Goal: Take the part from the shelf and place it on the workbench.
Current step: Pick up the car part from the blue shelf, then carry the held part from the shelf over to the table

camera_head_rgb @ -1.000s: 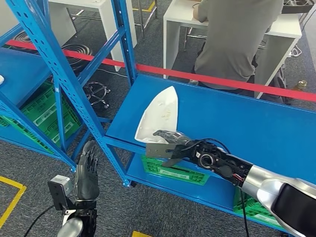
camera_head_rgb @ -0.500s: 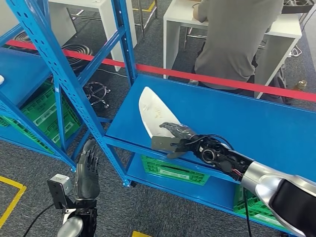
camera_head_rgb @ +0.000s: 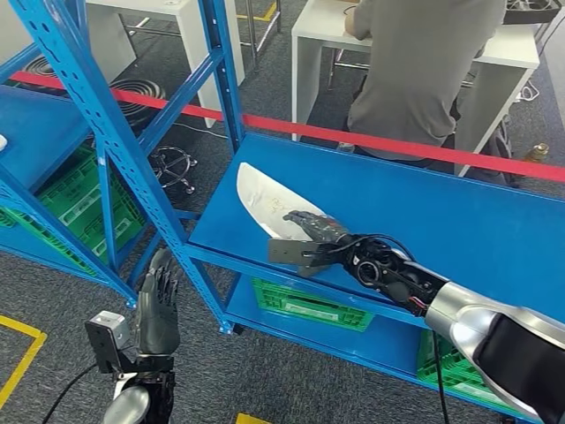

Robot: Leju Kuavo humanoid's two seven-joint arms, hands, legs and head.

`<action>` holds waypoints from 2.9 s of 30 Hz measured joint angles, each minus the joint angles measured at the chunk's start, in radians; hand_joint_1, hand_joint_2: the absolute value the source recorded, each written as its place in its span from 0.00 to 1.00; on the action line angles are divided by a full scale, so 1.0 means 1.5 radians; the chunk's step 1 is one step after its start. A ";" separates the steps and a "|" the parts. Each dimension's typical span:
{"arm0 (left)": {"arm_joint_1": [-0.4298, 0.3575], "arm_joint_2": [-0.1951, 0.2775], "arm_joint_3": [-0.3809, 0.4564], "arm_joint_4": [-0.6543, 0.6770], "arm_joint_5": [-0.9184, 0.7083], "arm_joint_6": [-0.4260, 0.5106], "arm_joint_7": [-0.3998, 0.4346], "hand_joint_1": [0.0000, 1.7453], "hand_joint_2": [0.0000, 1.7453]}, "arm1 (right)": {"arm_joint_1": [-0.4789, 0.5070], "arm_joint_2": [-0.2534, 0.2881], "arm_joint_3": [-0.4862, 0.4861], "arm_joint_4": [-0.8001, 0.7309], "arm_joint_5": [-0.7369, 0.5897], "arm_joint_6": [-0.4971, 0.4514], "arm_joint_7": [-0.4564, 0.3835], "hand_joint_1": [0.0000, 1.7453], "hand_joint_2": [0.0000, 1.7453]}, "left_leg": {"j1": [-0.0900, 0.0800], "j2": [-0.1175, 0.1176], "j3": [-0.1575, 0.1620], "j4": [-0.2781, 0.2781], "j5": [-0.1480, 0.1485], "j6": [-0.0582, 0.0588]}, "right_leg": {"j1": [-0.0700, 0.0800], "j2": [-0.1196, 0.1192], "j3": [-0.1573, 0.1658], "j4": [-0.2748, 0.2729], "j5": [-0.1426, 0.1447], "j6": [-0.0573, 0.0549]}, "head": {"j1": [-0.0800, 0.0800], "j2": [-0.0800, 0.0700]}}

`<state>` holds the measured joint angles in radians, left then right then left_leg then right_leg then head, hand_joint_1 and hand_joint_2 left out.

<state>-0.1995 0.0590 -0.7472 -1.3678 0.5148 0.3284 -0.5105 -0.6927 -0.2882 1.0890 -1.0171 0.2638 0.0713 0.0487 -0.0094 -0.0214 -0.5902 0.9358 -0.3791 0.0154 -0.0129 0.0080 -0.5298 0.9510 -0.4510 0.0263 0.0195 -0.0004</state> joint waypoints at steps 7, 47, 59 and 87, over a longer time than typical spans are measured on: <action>-0.003 -0.002 -0.001 0.005 0.002 -0.002 -0.001 0.00 0.00 | -0.005 0.016 0.001 0.008 0.011 0.010 0.006 1.00 1.00 | 0.000 0.000 0.000 0.000 0.000 0.000 | 0.000 0.000 0.000 0.000 0.000 0.000 | 0.000 0.000; 0.032 0.010 -0.002 -0.009 -0.007 0.073 -0.005 0.00 0.00 | 0.170 -0.021 -0.161 -0.220 -0.183 -0.296 0.020 1.00 1.00 | 0.002 0.000 0.000 0.002 -0.001 0.000 | 0.000 0.000 0.000 0.000 0.000 0.000 | 0.001 0.000; 0.045 0.019 0.003 -0.032 -0.024 0.076 0.008 0.00 0.00 | 0.351 -0.034 -0.231 -0.433 -0.027 -0.437 0.011 1.00 1.00 | 0.002 -0.001 0.000 0.002 -0.002 -0.001 | 0.000 0.000 0.000 0.000 -0.001 0.000 | 0.001 0.000; 0.033 0.021 0.003 -0.039 -0.034 0.064 0.013 0.00 1.00 | 0.473 0.067 -0.275 -0.562 0.163 -0.499 -0.161 1.00 1.00 | 0.002 0.000 0.000 0.002 -0.002 -0.001 | 0.000 0.000 0.000 0.000 -0.001 0.000 | 0.001 0.000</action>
<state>-0.1500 0.0898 -0.7423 -1.4259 0.4640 0.4243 -0.4910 0.0171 -0.1882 0.6766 -1.8597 0.5086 -0.6775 -0.1929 -0.0065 -0.0221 -0.5908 0.9386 -0.3822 0.0133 -0.0122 0.0083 -0.5299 0.9510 -0.4529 0.0261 0.0209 -0.0004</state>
